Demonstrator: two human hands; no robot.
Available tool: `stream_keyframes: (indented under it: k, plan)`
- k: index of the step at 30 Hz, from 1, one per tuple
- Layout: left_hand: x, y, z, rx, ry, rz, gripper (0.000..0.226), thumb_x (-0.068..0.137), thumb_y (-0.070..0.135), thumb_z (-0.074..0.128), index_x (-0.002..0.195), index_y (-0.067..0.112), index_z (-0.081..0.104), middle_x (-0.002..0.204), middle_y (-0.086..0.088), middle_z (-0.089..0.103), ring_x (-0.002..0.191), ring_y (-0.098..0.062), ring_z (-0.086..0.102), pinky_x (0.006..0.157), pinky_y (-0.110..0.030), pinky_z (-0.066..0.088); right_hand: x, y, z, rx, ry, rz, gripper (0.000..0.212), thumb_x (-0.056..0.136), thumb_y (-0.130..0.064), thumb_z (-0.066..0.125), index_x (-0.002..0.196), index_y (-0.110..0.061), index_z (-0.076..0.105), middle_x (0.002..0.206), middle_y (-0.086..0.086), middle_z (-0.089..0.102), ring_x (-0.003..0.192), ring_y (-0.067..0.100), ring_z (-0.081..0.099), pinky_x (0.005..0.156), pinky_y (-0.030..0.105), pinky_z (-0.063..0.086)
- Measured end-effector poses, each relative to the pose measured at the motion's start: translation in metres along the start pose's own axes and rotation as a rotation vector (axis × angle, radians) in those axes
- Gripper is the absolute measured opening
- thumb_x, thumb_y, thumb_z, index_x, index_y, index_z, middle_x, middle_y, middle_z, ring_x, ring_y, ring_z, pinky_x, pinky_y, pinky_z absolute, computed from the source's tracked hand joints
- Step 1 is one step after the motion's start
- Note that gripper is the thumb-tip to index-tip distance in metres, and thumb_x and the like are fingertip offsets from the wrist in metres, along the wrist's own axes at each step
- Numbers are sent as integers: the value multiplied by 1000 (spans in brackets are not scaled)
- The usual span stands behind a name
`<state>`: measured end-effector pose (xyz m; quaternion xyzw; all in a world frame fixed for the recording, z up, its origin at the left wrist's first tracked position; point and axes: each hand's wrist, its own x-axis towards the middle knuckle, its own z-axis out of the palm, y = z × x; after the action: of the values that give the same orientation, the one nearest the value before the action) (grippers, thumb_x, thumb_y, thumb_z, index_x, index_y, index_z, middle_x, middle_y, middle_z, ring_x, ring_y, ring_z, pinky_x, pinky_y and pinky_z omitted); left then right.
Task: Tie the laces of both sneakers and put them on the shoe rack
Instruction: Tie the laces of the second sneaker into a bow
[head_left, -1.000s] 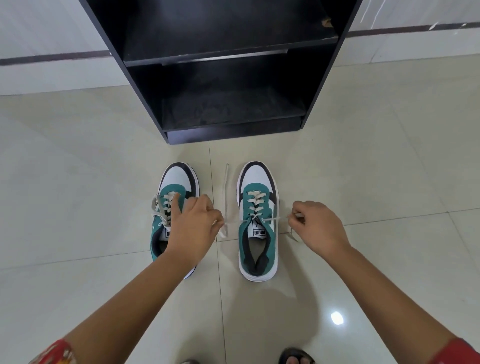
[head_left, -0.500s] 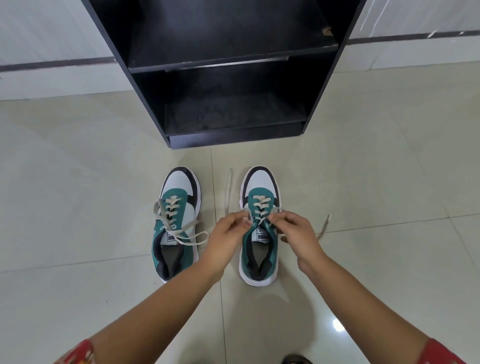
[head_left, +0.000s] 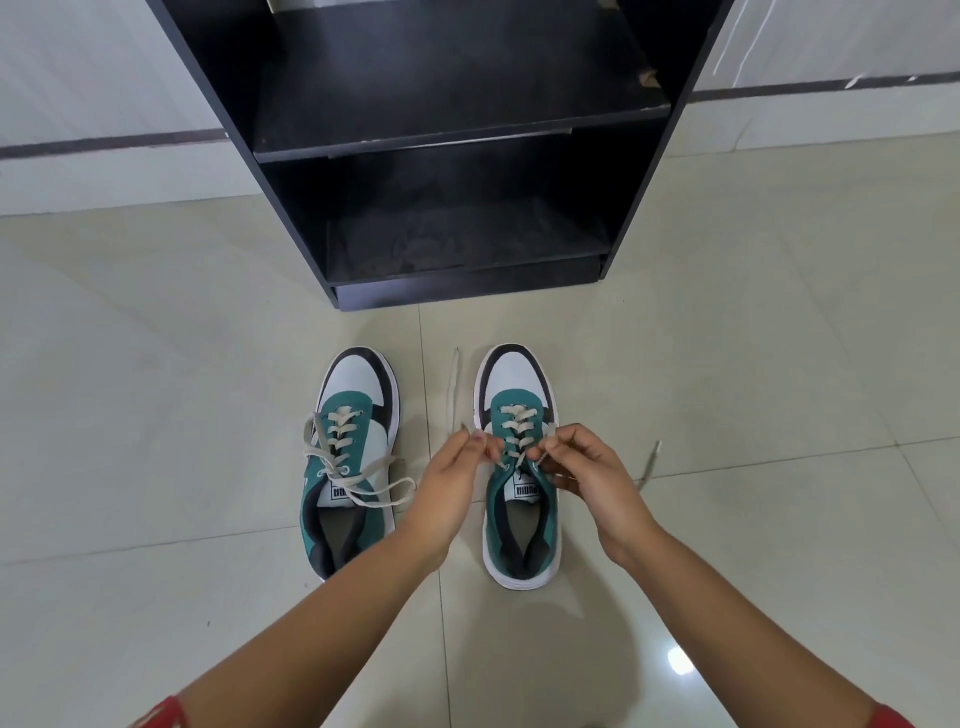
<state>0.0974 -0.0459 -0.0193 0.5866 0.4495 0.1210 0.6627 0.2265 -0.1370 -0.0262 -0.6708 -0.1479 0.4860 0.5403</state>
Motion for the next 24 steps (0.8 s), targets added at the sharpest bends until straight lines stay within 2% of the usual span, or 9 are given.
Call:
stream_keyframes:
  k: [2, 6, 10, 12, 15, 16, 17, 20, 24]
  plan:
    - [-1, 5, 0, 84, -48, 205, 31, 101, 16, 33, 99, 9, 64, 114, 4, 60, 107, 11, 51, 87, -1, 33, -1, -3, 3, -103, -56, -66, 26, 94, -9, 49, 74, -20, 62, 76, -5, 67, 70, 3, 59, 73, 22, 43]
    - [6, 17, -7, 346, -278, 489, 34, 100, 21, 36, 122, 8, 58, 127, 6, 61, 119, -2, 53, 101, -15, 37, -5, -14, 10, -355, -174, -242, 17, 92, -13, 55, 87, -16, 71, 81, 5, 70, 76, 16, 60, 77, 24, 46]
    - [18, 9, -20, 965, -29, 721, 35, 94, 32, 37, 108, 18, 65, 98, 3, 72, 93, -19, 63, 100, -34, 38, -14, -19, 8, -391, -143, -296, 17, 89, -12, 60, 90, -25, 70, 81, -2, 69, 76, 6, 59, 76, 14, 44]
    - [16, 9, -21, 1005, 84, 721, 29, 91, 30, 41, 94, 19, 67, 81, 3, 72, 78, -21, 61, 98, -40, 38, -17, -17, 5, -436, -64, -306, 14, 85, -15, 65, 90, -27, 65, 78, -5, 67, 79, 8, 61, 77, 17, 45]
    - [14, 15, -18, 1018, 197, 600, 35, 89, 32, 39, 68, 18, 64, 53, 6, 58, 58, -17, 51, 96, -36, 33, -24, -8, 6, -599, 11, -398, 8, 82, -24, 67, 77, -24, 59, 80, -10, 61, 89, 11, 56, 80, 21, 42]
    - [13, 18, -17, 991, 179, 530, 37, 89, 32, 40, 62, 16, 59, 46, 6, 50, 52, -16, 45, 91, -35, 36, -25, -5, 7, -660, 26, -436, 1, 82, -27, 65, 81, -26, 63, 85, -11, 60, 94, 11, 53, 82, 18, 40]
    - [12, 22, -15, 935, 138, 458, 38, 89, 32, 41, 59, 14, 56, 43, 5, 44, 49, -15, 42, 83, -32, 38, -27, -1, 10, -722, 51, -467, 12, 82, -26, 61, 93, -28, 67, 91, -10, 59, 97, 11, 51, 85, 16, 38]
    - [12, 35, -13, 819, -19, 261, 35, 91, 27, 44, 69, 11, 66, 48, 6, 50, 51, -11, 47, 60, -26, 36, -28, 11, 17, -848, 78, -518, 42, 87, -16, 52, 128, -23, 56, 103, 0, 54, 99, 16, 47, 88, 21, 40]
    - [12, 46, -17, 842, -162, 191, 35, 91, 28, 41, 74, 14, 69, 77, 1, 70, 75, -18, 61, 75, -34, 48, -28, 15, 25, -799, 58, -471, 38, 90, -17, 52, 127, -23, 55, 101, -1, 51, 99, 12, 47, 85, 18, 40]
